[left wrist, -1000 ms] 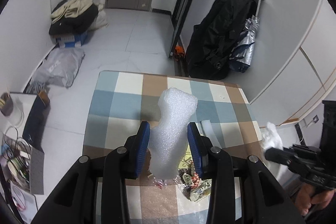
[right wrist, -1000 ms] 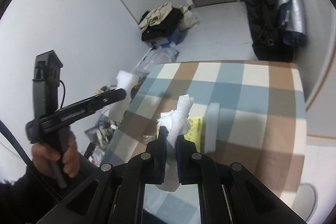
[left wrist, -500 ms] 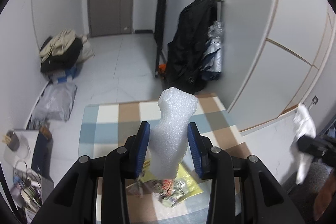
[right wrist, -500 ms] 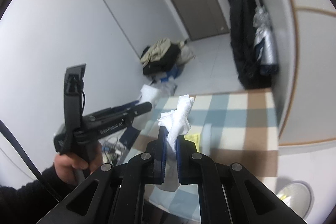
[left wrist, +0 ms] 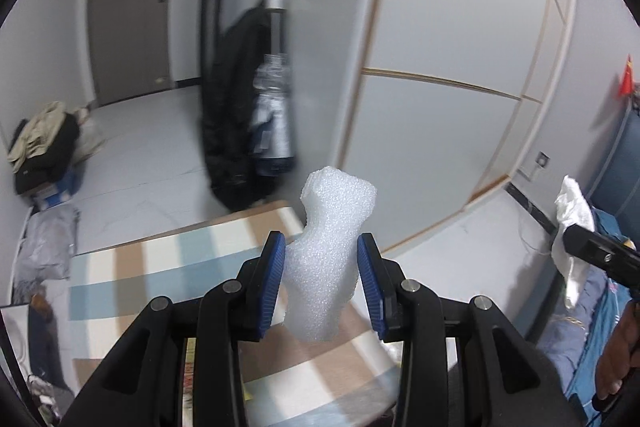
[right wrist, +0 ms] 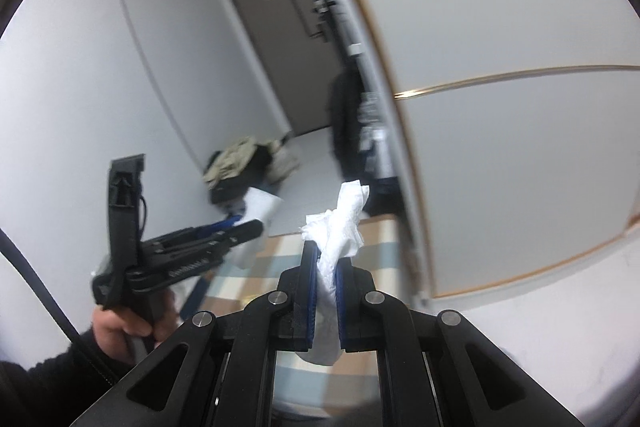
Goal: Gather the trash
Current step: 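Carry the foam sheet and tissue in both grippers over to the white bin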
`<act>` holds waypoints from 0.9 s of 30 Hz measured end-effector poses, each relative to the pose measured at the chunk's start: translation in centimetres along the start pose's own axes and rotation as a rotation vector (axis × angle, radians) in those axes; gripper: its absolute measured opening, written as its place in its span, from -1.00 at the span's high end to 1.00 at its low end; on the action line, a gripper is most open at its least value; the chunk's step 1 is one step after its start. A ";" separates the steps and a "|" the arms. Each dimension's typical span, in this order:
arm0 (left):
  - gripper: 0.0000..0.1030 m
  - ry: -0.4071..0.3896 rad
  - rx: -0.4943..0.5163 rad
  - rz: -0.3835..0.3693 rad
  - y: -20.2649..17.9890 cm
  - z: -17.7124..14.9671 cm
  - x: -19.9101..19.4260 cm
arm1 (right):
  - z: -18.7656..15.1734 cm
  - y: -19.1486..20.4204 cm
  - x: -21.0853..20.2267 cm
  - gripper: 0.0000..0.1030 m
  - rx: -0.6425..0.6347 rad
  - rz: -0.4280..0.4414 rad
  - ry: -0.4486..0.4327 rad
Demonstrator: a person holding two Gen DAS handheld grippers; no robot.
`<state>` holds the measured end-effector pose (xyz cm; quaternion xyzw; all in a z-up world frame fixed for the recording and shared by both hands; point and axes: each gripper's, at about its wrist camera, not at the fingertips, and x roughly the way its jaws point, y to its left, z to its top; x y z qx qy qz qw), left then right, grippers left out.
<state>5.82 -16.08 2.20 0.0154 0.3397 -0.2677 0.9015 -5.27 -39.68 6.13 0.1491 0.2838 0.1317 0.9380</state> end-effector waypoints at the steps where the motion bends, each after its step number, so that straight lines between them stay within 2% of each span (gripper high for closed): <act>1: 0.37 0.002 0.020 0.001 -0.8 0.1 0.4 | -0.2 -1.0 -0.6 0.85 0.003 -0.021 -0.002; 3: 0.37 0.007 0.049 -0.022 -2.3 0.3 0.9 | -0.4 -2.9 -1.7 0.85 0.015 -0.055 -0.013; 9: 0.37 0.071 0.074 -0.112 -5.7 0.9 3.9 | -2.0 -9.2 -3.5 0.85 0.081 -0.191 0.035; 14: 0.37 0.190 0.053 -0.190 -7.8 0.1 7.5 | -4.6 -14.1 -2.4 0.85 0.171 -0.264 0.108; 18: 0.37 0.264 0.075 -0.238 -9.8 -1.0 9.7 | -6.7 -17.9 -0.1 0.85 0.265 -0.274 0.164; 23: 0.37 0.383 0.034 -0.296 -10.7 -2.3 13.1 | -10.2 -21.8 3.0 0.85 0.367 -0.265 0.240; 27: 0.37 0.456 0.025 -0.301 -11.3 -3.8 15.0 | -13.3 -24.5 6.1 0.84 0.449 -0.238 0.317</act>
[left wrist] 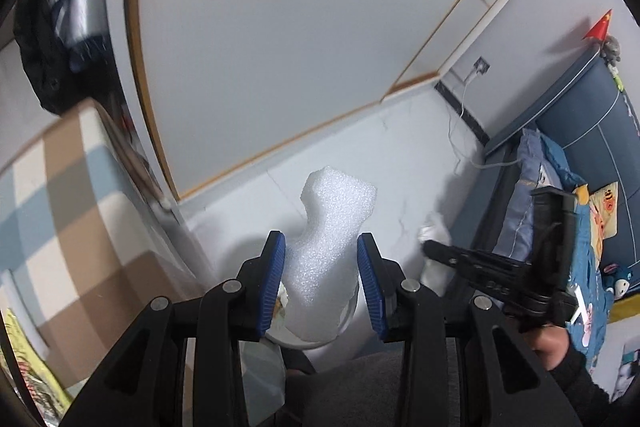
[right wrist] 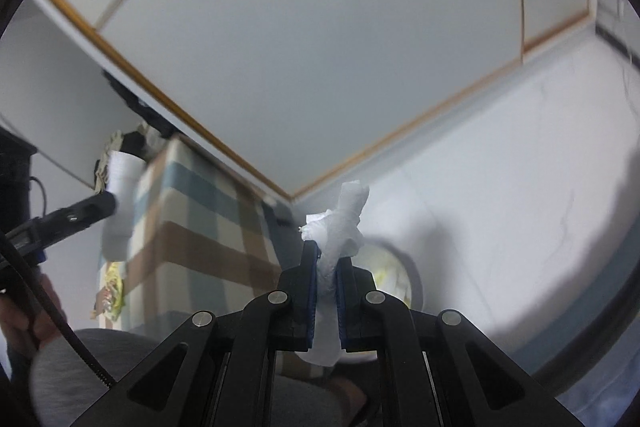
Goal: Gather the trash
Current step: 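Carry the foam sheet and tissue in both grippers over to the white bin, then open the right gripper to drop the white tissue into the bin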
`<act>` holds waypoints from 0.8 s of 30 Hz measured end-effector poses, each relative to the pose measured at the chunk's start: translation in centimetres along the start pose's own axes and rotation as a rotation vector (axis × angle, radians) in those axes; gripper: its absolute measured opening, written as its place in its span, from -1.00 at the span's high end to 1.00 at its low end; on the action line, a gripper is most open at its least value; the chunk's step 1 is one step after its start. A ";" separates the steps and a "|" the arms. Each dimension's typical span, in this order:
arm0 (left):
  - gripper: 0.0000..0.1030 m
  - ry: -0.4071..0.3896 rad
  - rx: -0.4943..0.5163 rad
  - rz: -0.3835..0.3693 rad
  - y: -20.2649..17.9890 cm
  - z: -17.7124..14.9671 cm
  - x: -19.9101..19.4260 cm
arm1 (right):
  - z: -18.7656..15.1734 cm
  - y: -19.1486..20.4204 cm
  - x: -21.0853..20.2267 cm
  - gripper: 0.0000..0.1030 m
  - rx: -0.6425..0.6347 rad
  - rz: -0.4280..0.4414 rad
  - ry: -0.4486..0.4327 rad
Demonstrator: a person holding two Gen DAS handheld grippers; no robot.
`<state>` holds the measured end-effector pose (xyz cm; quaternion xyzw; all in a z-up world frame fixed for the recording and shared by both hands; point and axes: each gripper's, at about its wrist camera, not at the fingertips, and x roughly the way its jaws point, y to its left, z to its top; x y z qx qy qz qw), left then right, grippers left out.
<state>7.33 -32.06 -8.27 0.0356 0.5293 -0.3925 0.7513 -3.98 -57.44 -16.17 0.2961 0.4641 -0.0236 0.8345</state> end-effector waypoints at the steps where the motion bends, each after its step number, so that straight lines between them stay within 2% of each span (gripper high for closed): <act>1: 0.37 0.023 -0.005 0.001 0.0 0.0 0.6 | -0.3 -0.6 1.4 0.84 0.008 0.000 0.028; 3: 0.37 0.076 -0.015 0.010 0.4 -0.2 2.1 | -0.6 -1.3 3.5 0.84 0.019 -0.003 0.068; 10: 0.37 0.164 -0.050 0.026 1.0 -0.1 4.9 | -1.2 -2.7 11.3 0.80 0.065 0.065 0.209; 17: 0.37 0.225 -0.053 0.030 1.1 0.0 7.7 | -2.7 -3.3 15.2 0.76 0.073 0.098 0.312; 20: 0.37 0.258 -0.065 0.034 1.6 -0.2 8.9 | -3.1 -3.7 15.4 0.48 0.076 0.099 0.328; 22: 0.37 0.277 -0.069 0.037 1.5 -0.3 9.5 | -3.3 -4.3 15.1 0.02 0.093 0.101 0.327; 24: 0.37 0.304 -0.075 0.033 1.5 -0.4 10.1 | -3.5 -4.8 14.8 -0.22 0.107 0.100 0.317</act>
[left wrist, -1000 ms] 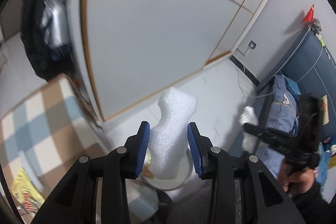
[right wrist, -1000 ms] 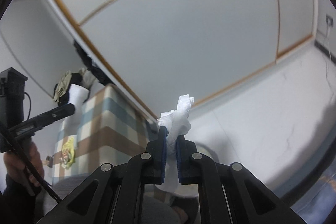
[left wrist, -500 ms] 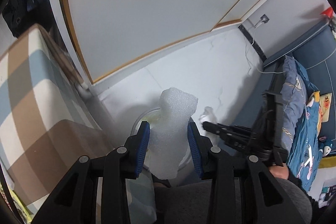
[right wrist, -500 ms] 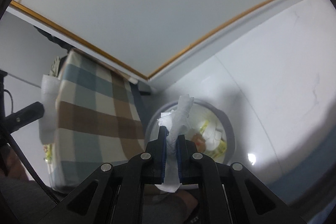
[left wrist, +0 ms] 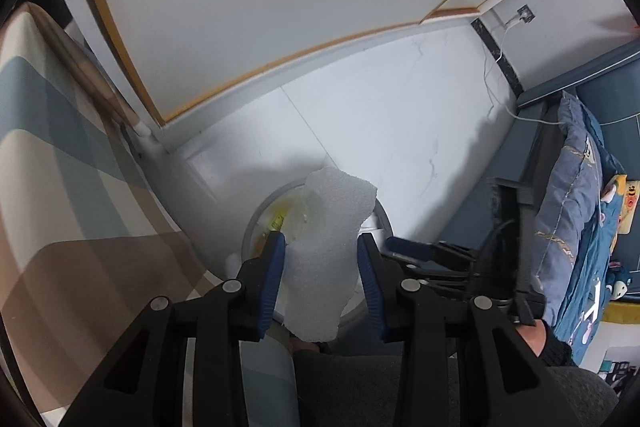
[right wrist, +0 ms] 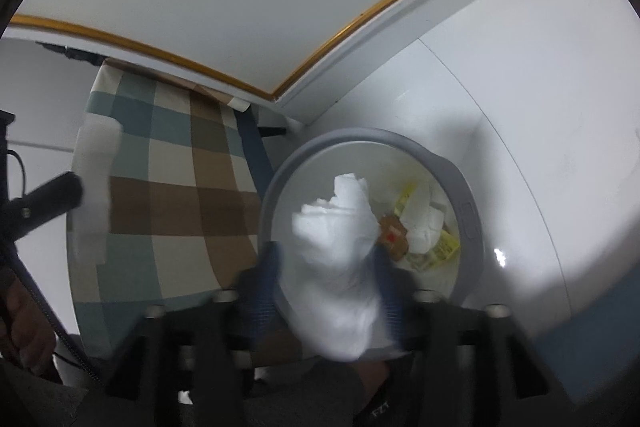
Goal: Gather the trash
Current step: 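Open the right gripper to drop the white tissue into the bin, then open the left gripper to drop the foam sheet into the bin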
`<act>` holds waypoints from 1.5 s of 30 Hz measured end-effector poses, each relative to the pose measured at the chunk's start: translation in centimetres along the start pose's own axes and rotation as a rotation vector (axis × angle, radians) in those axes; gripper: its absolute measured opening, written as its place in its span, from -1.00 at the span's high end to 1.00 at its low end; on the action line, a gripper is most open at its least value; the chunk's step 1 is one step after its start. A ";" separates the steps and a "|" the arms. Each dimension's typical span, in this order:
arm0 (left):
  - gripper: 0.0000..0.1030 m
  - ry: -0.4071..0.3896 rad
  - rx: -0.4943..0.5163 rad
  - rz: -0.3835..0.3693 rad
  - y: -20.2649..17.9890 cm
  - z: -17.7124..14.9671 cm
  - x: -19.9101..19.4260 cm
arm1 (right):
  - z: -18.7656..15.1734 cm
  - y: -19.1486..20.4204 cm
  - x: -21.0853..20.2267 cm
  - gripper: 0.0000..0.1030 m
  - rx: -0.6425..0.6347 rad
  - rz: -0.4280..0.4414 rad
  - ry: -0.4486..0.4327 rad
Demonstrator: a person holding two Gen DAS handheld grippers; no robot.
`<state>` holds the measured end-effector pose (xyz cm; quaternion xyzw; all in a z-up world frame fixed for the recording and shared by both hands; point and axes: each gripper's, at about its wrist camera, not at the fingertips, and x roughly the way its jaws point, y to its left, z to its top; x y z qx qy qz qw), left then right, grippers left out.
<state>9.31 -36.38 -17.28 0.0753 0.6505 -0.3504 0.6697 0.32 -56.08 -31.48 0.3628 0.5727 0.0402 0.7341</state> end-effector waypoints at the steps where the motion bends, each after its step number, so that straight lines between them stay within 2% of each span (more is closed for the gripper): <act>1: 0.37 0.009 0.001 -0.001 0.0 0.0 0.2 | -0.2 -0.3 -0.4 -0.28 0.009 0.003 -0.008; 5: 0.37 0.039 0.006 0.005 -0.3 0.4 1.2 | -0.3 -1.1 -1.6 -0.38 0.031 -0.010 -0.024; 13: 0.37 0.106 0.008 -0.001 -0.8 1.0 3.4 | -0.5 -2.0 -5.0 -0.51 0.080 -0.011 -0.134; 17: 0.37 0.142 -0.016 -0.044 -0.8 1.0 4.3 | -0.5 -2.1 -5.9 -0.54 0.100 -0.004 -0.179; 35: 0.33 0.261 -0.005 0.035 -1.2 0.9 6.6 | -0.3 -2.5 -6.5 -0.64 0.129 -0.007 -0.181; 36: 0.30 0.260 -0.003 0.032 -1.2 0.8 6.6 | -0.3 -2.5 -6.6 -0.65 0.132 -0.009 -0.183; 38: -0.01 0.250 -0.005 0.036 -1.3 0.8 6.4 | -0.2 -2.6 -6.9 -0.68 0.137 -0.010 -0.190; 39: -0.27 0.242 -0.008 0.041 -1.4 0.8 6.3 | -0.3 -2.5 -7.0 -0.68 0.138 -0.012 -0.194; 40: -0.35 0.227 -0.011 0.042 -1.3 0.8 6.0 | -0.3 -2.5 -7.1 -0.70 0.136 -0.021 -0.198; 43: -0.36 0.204 -0.022 0.024 -1.2 0.9 5.4 | -0.4 -2.4 -7.2 -0.72 0.133 -0.031 -0.199; 45: -0.36 0.168 -0.029 -0.022 -1.2 1.1 4.6 | -0.5 -2.3 -7.3 -0.72 0.131 -0.035 -0.200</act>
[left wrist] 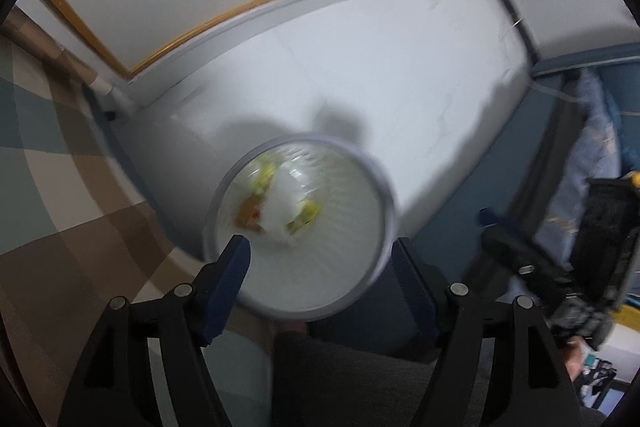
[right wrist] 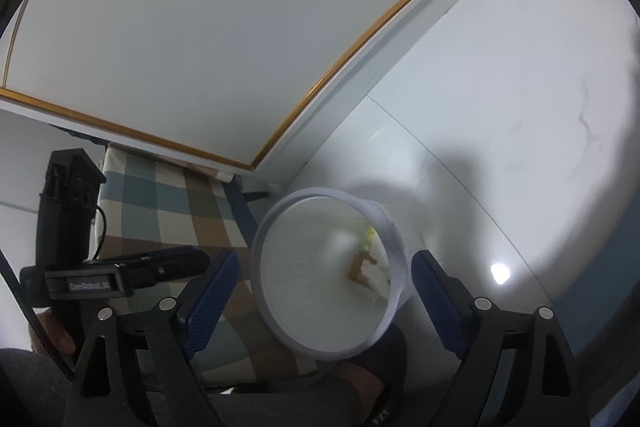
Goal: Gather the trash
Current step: 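Open the left gripper to drop the foam sheet into the bin, then move both open grippers back over the remaining trash on the table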
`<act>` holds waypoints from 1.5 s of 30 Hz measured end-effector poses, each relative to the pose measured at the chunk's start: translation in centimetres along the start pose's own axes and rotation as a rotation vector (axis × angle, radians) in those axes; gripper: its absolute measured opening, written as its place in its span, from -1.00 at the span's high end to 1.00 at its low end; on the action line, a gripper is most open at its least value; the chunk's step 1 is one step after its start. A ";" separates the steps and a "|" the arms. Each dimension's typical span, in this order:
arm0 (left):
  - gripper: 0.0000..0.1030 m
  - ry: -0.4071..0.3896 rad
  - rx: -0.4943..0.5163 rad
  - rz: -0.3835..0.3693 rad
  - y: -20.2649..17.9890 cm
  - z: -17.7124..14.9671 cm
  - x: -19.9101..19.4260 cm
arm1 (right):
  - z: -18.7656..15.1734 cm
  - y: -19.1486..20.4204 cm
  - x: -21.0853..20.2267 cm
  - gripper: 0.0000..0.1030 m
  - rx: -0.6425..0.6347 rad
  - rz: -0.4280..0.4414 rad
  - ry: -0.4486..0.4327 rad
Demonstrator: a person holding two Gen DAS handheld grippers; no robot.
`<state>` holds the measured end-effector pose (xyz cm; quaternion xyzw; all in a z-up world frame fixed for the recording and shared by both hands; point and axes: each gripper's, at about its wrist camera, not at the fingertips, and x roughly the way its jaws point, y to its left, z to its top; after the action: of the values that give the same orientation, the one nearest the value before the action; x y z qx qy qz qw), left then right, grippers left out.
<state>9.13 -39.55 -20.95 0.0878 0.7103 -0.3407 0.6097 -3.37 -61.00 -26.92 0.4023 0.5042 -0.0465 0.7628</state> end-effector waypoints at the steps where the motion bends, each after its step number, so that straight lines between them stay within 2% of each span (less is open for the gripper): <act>1: -0.38 -0.030 0.007 -0.003 0.0 0.0 -0.6 | 0.0 0.1 -0.1 -0.73 -0.002 -0.006 -0.004; 4: -0.52 -0.098 0.022 0.034 0.1 0.0 -2.0 | -0.2 0.5 -0.3 -0.77 -0.008 -0.016 -0.012; 9: -0.53 -0.157 0.041 0.057 0.0 -0.5 -3.6 | -0.3 0.9 -0.8 -0.77 -0.014 -0.018 -0.016; 21: -0.53 -0.402 0.044 0.148 0.5 -3.2 -10.2 | -0.1 4.3 -3.5 -0.84 -0.083 -0.015 -0.054; 30: -0.53 -0.504 0.009 0.154 1.3 -5.1 -13.3 | -1.0 7.0 -5.3 -0.85 -0.119 -0.021 -0.075; 34: -0.53 -0.554 -0.012 0.162 1.4 -6.1 -15.0 | -1.2 8.6 -6.8 -0.86 -0.143 -0.019 -0.110; 39: -0.53 -0.658 -0.034 0.171 2.0 -8.0 -17.6 | -1.2 10.9 -8.7 -0.86 -0.175 -0.020 -0.159; 45: -0.53 -0.770 -0.093 0.195 4.1 -10.7 -21.2 | -1.8 15.3 -11.2 -0.86 -0.242 0.028 -0.228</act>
<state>7.89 -23.98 -2.59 -0.0071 0.4327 -0.2568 0.8642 -2.87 -53.23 -9.51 0.3064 0.4107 -0.0202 0.8585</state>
